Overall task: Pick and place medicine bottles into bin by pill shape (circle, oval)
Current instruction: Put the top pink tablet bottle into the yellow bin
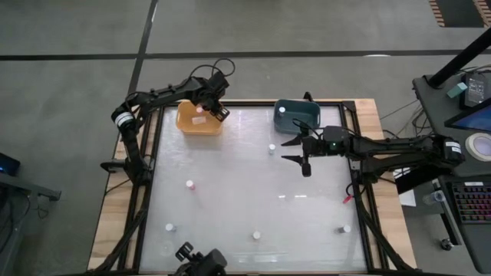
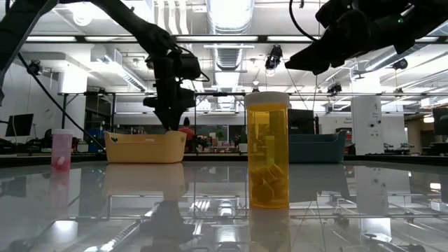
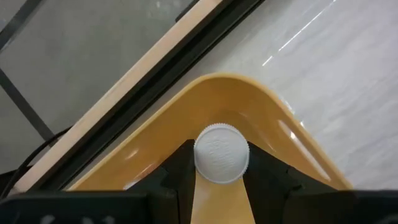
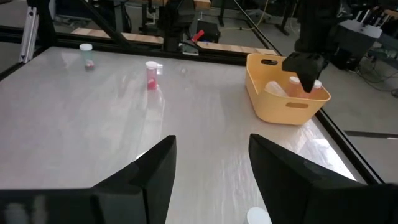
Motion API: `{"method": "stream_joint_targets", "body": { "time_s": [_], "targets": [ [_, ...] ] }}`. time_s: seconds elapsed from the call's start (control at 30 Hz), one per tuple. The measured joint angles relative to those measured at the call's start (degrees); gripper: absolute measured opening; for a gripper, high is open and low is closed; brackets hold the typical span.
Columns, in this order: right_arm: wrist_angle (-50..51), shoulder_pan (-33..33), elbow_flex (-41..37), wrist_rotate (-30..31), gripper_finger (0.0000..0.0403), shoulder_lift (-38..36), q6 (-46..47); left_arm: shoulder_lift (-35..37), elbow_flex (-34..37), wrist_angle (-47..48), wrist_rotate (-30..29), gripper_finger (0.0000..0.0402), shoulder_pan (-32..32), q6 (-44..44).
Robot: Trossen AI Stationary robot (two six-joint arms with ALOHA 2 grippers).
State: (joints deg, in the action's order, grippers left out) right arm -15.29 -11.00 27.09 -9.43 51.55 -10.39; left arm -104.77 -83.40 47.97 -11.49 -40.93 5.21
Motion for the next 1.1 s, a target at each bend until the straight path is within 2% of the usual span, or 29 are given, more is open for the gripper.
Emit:
{"method": "stream_joint_targets", "body": {
  "time_s": [0.63, 1.1],
  "targets": [
    [0.0, 0.0, -0.2, 0.0, 0.0194, 0.0, -0.1, 0.2, 6.7, -8.9, -0.1, 0.0096, 0.0, 0.4],
    [0.0, 0.0, -0.2, 0.0, 0.0194, 0.0, -0.1, 0.2, 8.0, -9.9, -0.1, 0.0099, 0.0, 0.4]
  ]
}}
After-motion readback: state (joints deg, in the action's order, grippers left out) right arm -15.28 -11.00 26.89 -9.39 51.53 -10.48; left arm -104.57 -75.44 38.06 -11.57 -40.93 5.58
